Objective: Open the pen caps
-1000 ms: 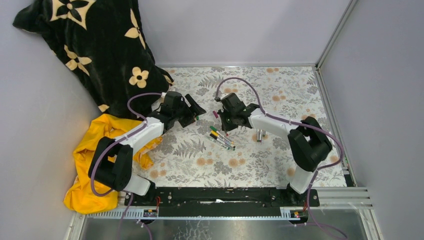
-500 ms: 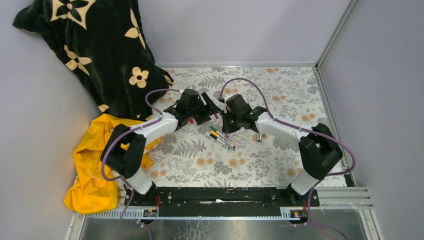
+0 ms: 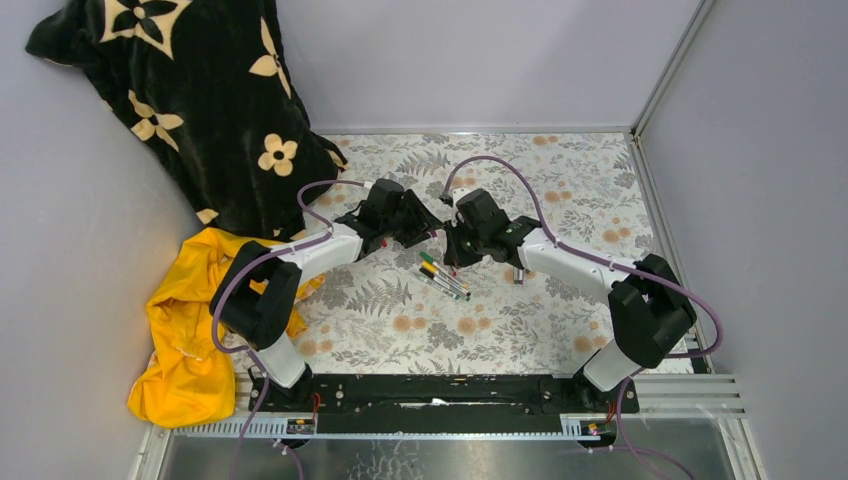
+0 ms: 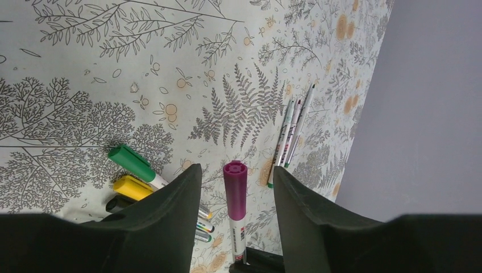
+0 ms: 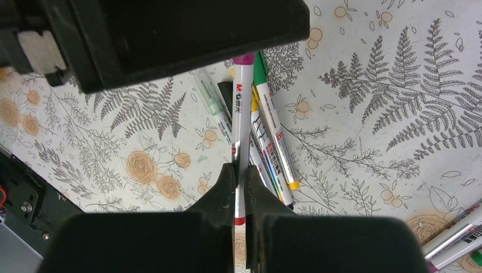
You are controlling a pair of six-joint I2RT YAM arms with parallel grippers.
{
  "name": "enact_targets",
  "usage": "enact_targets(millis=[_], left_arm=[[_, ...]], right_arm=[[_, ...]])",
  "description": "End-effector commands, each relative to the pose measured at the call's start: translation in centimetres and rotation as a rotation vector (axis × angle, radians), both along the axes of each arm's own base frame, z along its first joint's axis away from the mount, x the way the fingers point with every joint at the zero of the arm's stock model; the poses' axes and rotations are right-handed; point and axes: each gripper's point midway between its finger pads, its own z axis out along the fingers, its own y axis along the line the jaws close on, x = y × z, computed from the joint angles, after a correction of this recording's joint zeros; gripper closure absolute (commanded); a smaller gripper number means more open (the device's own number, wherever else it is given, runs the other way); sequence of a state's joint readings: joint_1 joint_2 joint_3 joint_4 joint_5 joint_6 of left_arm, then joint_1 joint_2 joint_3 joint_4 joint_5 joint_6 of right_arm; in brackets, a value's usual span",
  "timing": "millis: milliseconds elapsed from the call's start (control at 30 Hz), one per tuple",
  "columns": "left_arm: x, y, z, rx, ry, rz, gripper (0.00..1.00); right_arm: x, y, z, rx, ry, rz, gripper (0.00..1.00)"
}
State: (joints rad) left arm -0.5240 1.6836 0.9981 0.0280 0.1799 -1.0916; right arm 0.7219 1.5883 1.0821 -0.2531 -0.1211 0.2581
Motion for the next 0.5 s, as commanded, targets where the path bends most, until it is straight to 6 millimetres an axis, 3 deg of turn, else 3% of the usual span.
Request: enact_targets(millis=[0,267,467], left_arm=[[1.75,-0.69,2.03,-0.030,-0.079,0.029,0.47],[1.64,-0.87,1.75,-0.037,-0.076,0.018,0.62],[1.41,-0.99,1.37,-0.042,-0.070,0.006,0.67]], right_arm=[[-0.30,0.74,2.10,0.063,-0.041,0.013,1.00],[-0.38,0.63,2.04,0.071,-0.045,0.005,1.00],[-0.33,0.77,2.20,0.077,-0.044,0.006,1.00]])
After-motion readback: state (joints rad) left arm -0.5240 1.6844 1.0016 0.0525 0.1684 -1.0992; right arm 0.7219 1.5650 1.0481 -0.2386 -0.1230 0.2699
